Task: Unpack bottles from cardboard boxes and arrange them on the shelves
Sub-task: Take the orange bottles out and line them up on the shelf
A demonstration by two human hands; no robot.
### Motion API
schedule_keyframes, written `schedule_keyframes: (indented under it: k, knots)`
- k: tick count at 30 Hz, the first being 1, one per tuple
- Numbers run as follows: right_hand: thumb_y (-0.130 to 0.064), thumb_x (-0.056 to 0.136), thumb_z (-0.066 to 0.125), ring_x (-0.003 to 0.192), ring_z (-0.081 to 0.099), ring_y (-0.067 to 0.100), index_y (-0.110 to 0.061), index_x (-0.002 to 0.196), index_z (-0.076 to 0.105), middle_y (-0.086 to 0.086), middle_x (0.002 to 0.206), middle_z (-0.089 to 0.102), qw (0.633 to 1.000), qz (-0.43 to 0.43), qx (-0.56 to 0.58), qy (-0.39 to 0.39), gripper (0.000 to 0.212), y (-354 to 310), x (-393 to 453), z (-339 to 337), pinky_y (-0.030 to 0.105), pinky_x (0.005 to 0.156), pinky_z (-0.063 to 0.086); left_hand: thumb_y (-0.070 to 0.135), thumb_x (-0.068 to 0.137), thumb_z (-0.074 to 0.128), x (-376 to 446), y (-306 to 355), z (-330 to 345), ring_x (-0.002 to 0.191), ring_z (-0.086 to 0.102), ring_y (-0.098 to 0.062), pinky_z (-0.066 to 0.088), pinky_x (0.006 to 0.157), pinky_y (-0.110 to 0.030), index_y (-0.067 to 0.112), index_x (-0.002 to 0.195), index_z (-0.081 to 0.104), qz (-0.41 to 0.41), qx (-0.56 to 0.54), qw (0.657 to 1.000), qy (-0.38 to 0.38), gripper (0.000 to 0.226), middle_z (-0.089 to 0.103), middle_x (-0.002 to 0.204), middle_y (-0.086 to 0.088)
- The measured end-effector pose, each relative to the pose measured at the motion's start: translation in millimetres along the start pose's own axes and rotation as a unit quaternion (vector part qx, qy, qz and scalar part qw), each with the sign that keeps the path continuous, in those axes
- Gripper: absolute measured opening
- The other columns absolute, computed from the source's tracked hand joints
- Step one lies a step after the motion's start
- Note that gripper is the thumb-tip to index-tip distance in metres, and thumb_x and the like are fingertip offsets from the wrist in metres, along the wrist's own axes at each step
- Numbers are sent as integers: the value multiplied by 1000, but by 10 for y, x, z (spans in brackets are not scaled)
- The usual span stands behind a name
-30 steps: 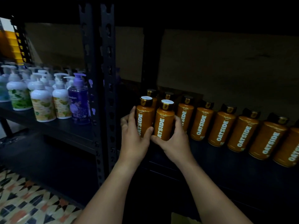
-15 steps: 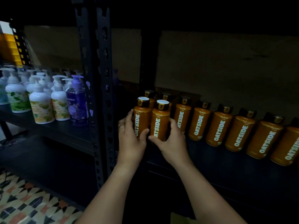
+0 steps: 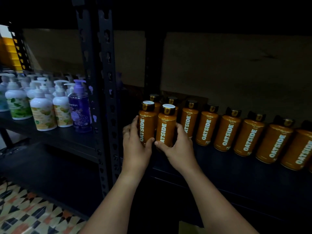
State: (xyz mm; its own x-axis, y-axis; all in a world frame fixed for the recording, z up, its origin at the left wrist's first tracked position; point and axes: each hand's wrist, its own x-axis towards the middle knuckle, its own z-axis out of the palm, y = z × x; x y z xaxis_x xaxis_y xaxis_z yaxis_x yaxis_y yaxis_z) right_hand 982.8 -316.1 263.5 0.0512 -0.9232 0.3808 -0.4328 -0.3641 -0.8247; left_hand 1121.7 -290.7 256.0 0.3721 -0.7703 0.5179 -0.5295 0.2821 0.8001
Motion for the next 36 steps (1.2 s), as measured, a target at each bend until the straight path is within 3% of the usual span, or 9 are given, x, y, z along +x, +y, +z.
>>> schedule_keyframes:
  k: [6,8,11,19,25,27,30,33,36]
  knots:
    - [-34,78,86,137,46,15,-31,149,36,-6,148,47,1000,4,2,4,87,13,4,2,46,111,46,14,89,77,9,-19,11,126,31,1,23,84,6,26,159,27,7,9,1000,-1,88,37,148,-4]
    - [-34,78,86,136,47,15,-30,149,36,-5,148,48,1000,5,5,4,87,12,0,0,46,110,46,13,88,77,3,-9,4,128,32,-1,24,92,2,26,159,27,7,10,1000,-1,88,37,149,-5]
    - [-33,78,86,135,47,14,-29,149,37,-5,147,48,1000,1,7,5,86,8,2,-4,43,110,46,13,88,78,2,11,-1,136,38,-11,28,104,-17,25,159,28,3,9,1000,-1,88,38,149,-7]
    - [-32,77,88,133,49,12,-28,150,35,-6,146,50,1000,-2,24,3,90,-14,-11,-18,34,106,46,14,90,75,-73,30,22,139,36,-15,31,106,-23,28,161,17,-3,3,1000,1,93,32,152,-6]
    - [-28,72,91,125,50,8,-34,153,28,-7,143,48,998,33,43,25,103,-70,-182,-135,40,107,48,9,91,73,-322,65,42,140,31,-17,32,110,-30,23,162,9,18,15,999,28,96,27,150,-6]
    - [-25,73,91,119,53,5,-35,152,31,-8,138,50,997,40,55,38,99,-84,-363,-248,34,102,50,9,90,72,-444,141,26,129,30,-9,34,108,-33,20,158,24,49,32,996,64,84,34,142,-4]
    - [-21,77,88,106,61,3,-31,141,44,-7,122,56,996,19,76,51,79,-104,-733,-485,22,84,57,4,90,68,-661,371,17,109,45,-10,45,96,-33,23,132,48,108,-8,990,88,49,49,119,4]
    - [-10,80,84,92,66,12,-24,123,55,2,104,61,989,1,128,68,54,-62,-1186,-753,27,78,58,1,93,62,-1016,577,96,88,53,-10,47,78,-23,25,114,53,157,-71,985,8,33,51,99,5]
    - [-3,85,78,88,66,20,-21,114,58,6,95,62,990,-6,117,79,39,187,-1648,-996,28,77,58,9,94,54,-1519,555,314,83,53,-11,45,74,-18,12,112,58,231,-67,966,-96,18,52,98,1]
